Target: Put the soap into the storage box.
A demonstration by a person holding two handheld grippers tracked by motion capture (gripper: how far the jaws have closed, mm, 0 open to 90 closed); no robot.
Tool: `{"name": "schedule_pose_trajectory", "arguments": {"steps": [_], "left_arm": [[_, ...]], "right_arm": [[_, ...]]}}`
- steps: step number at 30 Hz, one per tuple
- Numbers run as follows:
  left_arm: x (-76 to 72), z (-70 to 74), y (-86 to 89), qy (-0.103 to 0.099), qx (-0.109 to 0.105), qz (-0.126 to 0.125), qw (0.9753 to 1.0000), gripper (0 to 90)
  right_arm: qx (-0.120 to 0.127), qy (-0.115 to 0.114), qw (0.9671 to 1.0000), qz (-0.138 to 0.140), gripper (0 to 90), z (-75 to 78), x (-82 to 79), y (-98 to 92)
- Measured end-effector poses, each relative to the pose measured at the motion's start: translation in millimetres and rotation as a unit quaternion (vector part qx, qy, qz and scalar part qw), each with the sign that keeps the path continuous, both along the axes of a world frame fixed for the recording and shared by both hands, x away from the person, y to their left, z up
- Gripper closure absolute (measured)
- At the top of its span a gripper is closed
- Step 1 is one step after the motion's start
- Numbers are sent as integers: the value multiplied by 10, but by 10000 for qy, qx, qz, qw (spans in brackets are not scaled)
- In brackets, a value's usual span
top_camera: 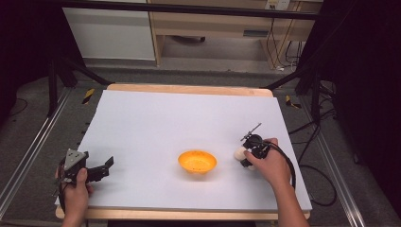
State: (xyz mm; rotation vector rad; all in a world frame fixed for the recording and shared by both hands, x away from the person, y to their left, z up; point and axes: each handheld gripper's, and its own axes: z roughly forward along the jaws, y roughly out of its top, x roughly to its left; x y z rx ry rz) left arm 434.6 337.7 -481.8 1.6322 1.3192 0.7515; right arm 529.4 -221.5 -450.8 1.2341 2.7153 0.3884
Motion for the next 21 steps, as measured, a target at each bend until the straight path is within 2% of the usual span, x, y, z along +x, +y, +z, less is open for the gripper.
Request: {"name": "schedule_pose_trajectory", "arguments": {"steps": [4, 8, 12, 20, 21], "left_arm": [[3, -1, -4, 4, 15, 10, 10000, 0], [4, -1, -4, 7, 19, 21, 10000, 0], [6, -1, -4, 13, 20, 19, 10000, 0], [6, -1, -2, 17, 16, 14, 10000, 0], [6, -1, -4, 16, 19, 17, 10000, 0]], "right_arm": [[-2, -69, 10000, 9, 438, -7, -17, -4], [113, -134, 9998, 45, 444, -18, -40, -35], [108, -97, 9999, -23, 459, -15, -35, -28], [123, -113, 9998, 93, 479, 4, -34, -33], [230, -164, 9995, 117, 486, 33, -44, -49]]}}
